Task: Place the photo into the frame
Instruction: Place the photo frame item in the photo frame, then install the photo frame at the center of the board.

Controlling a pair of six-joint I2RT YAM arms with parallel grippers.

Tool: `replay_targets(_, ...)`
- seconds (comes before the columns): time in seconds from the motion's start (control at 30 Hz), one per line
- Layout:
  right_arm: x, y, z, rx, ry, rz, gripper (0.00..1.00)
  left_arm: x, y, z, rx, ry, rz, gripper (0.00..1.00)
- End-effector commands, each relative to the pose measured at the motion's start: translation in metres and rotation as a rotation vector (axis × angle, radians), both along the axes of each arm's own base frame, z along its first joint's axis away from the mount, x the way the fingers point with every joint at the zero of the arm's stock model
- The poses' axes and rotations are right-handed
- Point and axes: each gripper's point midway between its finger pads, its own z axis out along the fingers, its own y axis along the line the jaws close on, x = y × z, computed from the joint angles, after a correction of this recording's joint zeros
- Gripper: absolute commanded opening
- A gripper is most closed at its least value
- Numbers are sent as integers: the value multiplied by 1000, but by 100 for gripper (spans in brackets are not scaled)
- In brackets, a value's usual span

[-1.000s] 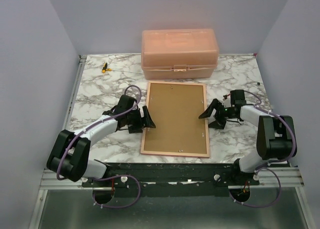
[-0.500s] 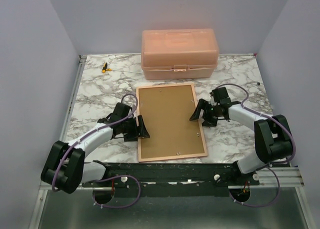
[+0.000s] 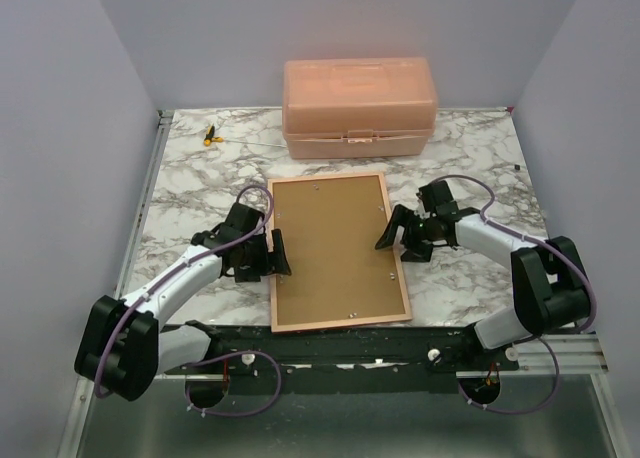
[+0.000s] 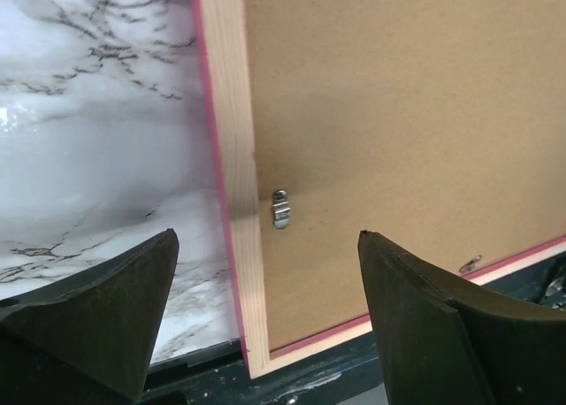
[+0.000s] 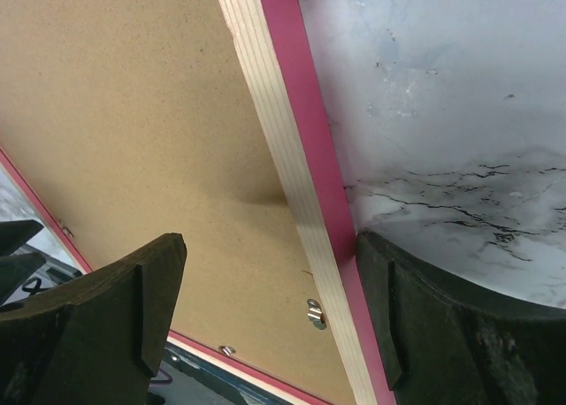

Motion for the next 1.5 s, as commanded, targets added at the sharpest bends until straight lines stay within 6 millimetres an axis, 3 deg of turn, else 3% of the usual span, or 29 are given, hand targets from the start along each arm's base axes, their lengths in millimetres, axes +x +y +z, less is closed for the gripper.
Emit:
replay_targets(0.0,-79,-42,-50,-219,306,3,87,-2,14,-16,96,39,13,82)
replay_targets(0.17,-85,-38,-46,-204,309,-11,86,1,-4,-11,7,18,-33,75)
replay_targets(0.47,-102,-36,-47,-169,319,-58,86,18,-45,3,-92,3,-142,74)
replay_targets(0.57,-104,-35,-47,-158,315,-70,86,22,-49,5,-87,2,-152,75)
replay_targets(0.87,-104,-36,-51,-166,317,-67,86,11,-11,-15,138,12,-110,77)
replay_targets(1.03,-104,-35,-52,-160,313,-66,86,4,1,-31,211,46,-76,60)
replay_targets(1.33,-99,-33,-53,-159,310,-52,85,-2,17,-43,320,63,-60,49)
replay_targets(1.47,-96,-32,-52,-162,302,-51,85,-5,23,-45,358,70,-52,39)
